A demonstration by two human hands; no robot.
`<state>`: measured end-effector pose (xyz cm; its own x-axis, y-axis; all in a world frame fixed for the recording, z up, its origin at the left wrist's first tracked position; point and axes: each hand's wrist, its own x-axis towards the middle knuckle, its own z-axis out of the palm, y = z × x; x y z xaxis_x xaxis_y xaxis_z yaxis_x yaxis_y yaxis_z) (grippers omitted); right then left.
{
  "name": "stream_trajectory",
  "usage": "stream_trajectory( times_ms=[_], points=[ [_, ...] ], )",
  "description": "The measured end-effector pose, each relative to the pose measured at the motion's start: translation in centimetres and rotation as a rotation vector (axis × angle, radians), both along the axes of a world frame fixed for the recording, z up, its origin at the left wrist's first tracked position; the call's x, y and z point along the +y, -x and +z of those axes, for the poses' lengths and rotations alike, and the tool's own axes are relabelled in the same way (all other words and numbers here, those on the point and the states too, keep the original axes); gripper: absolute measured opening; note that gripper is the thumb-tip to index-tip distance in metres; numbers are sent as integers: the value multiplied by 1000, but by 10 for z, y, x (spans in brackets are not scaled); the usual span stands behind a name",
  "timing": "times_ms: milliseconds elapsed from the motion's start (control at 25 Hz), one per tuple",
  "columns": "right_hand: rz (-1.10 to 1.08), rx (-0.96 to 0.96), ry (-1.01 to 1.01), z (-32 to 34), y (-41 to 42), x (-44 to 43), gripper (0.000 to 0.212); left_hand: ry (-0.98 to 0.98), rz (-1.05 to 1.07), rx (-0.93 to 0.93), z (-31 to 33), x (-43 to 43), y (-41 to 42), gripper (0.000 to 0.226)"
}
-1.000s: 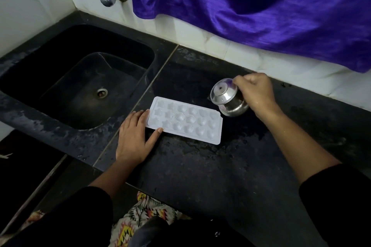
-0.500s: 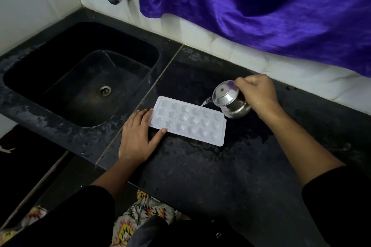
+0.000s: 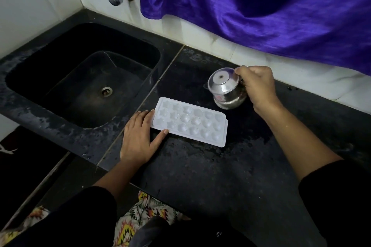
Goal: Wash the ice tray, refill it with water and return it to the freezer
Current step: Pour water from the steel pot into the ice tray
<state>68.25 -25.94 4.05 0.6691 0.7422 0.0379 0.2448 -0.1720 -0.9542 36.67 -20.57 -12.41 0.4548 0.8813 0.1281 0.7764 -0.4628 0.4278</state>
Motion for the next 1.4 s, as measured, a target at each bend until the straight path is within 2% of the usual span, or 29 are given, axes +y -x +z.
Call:
stream_trajectory(
  times_ms=[120,200,320,400,480,600,680,800,880,960,1040,1240,1400],
  points=[
    [73,-372,217,-7,7,10,46,-5,2,-4,-1,0,0,81],
    [80,-547,305,-12,13,14,44,-2,0,-6,-1,0,0,81],
    [83,-664,328,-14,20,18,42,-1,1,-3,0,1,1,81],
    [84,-661,332,-16,19,17,43,-2,1,3,0,0,1,81],
    [71,-510,295,-18,11,14,44,0,0,6,0,1,0,80],
    [3,-65,157,-18,0,4,38,1,0,9,0,1,0,80],
    [-43,165,97,-17,-1,-4,31,0,0,11,0,1,0,81],
    [-62,387,-43,-14,3,-5,34,-1,-1,7,1,1,0,81],
    [-65,410,-79,-9,9,2,36,2,-2,8,1,0,0,82],
    [-35,273,-41,-6,17,13,34,9,1,21,2,1,0,84],
    [27,53,10,-8,23,25,36,17,2,30,2,1,0,85],
    [147,-499,302,-15,40,40,44,25,-2,28,3,1,-1,85],
    [153,-668,340,-12,55,43,41,26,-2,14,3,0,-1,85]
  ],
)
